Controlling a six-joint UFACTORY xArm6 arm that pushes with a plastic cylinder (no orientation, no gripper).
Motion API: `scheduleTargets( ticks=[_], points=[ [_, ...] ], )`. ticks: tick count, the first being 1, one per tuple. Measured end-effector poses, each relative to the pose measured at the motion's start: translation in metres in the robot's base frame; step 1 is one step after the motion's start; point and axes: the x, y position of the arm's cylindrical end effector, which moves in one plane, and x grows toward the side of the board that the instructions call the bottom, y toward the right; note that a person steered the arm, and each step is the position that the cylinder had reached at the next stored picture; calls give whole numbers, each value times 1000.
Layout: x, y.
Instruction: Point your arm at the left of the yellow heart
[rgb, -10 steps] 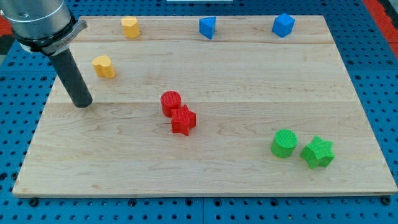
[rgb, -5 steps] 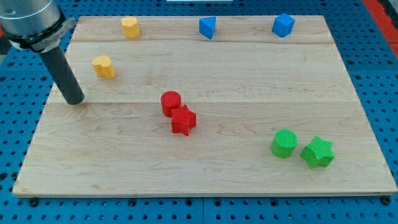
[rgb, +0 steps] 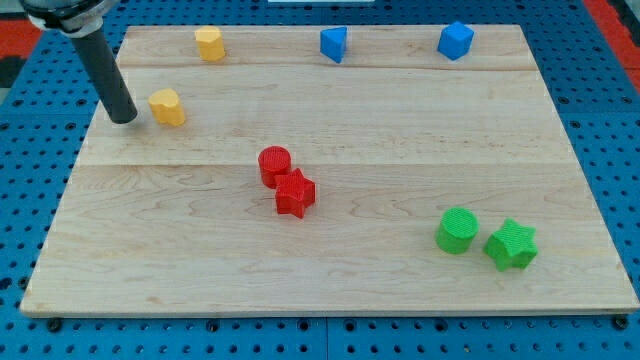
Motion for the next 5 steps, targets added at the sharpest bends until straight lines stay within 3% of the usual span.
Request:
scheduleTargets(
  ticks=[2,3,5],
  points=[
    [-5,33],
    [25,29],
    [36,61]
  ],
)
